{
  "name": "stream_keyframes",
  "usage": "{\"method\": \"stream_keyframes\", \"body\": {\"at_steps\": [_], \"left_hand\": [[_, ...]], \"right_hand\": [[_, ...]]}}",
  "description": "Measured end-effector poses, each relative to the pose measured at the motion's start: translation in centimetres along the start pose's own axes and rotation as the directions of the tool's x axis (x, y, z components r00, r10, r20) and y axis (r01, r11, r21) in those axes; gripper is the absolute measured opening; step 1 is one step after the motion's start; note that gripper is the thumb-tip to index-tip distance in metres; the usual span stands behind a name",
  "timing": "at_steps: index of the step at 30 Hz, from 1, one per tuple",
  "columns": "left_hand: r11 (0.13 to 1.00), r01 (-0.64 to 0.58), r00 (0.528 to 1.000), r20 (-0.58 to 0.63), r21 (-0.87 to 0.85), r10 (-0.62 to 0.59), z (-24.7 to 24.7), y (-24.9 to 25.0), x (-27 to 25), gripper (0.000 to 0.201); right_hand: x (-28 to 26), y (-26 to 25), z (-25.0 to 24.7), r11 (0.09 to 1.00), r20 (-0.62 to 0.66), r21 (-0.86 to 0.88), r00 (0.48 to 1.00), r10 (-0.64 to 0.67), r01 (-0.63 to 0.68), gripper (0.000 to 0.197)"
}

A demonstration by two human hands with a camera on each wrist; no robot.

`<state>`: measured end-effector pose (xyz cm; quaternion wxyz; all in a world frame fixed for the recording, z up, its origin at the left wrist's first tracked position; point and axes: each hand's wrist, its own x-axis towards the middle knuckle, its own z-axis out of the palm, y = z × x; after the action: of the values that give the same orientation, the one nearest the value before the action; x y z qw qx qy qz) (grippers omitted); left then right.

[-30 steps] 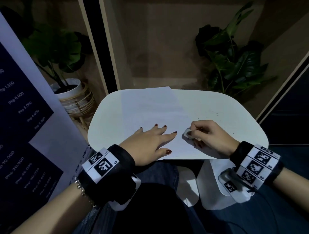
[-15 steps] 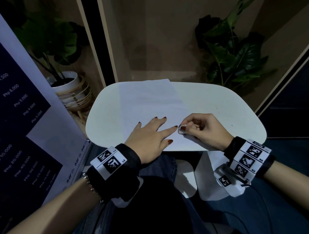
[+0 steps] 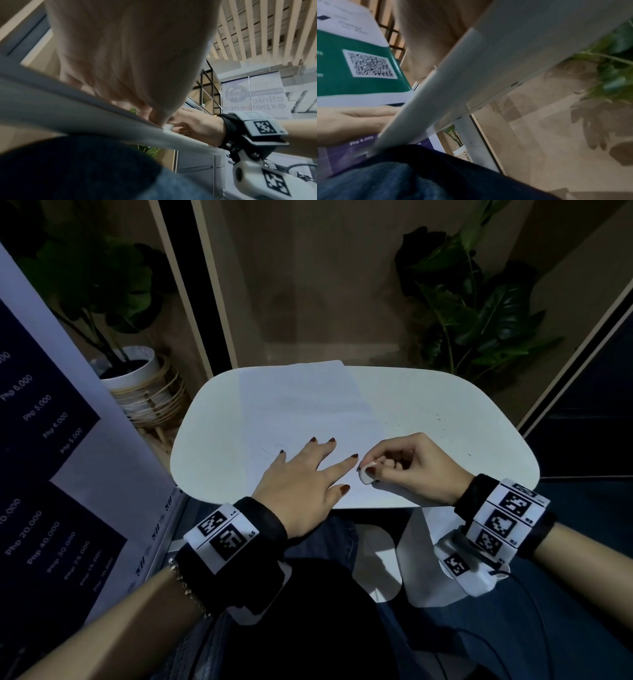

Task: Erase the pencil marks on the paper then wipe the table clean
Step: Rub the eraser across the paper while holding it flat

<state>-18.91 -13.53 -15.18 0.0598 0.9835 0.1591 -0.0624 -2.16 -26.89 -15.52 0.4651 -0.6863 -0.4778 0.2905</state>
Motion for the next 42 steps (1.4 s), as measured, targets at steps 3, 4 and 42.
{"method": "stream_keyframes", "body": {"at_steps": [3,4,42], "left_hand": [[1.0,-0.007,1.0,-0.028,-0.017,0.006,0.0,-0.2,0.1,0.052],[1.0,-0.011,0.999,-0.034,-0.021,0.01,0.0,-0.2,0.2,0.052],[0.999,-0.024,1.0,0.014,0.025,0.024,-0.1,-0.8,0.3,0.062]], "right_hand": [[0.2,0.4,0.4,0.997,-0.072,0.077,0.997,0.004,0.001,0.008],[0.3,0.5,0.4,0.996,-0.099,0.095,0.995,0.007,0.003,0.008],[0.4,0.3,-0.5,1.0,-0.028,0.018,0.999,0.017,-0.016,0.014]]}}
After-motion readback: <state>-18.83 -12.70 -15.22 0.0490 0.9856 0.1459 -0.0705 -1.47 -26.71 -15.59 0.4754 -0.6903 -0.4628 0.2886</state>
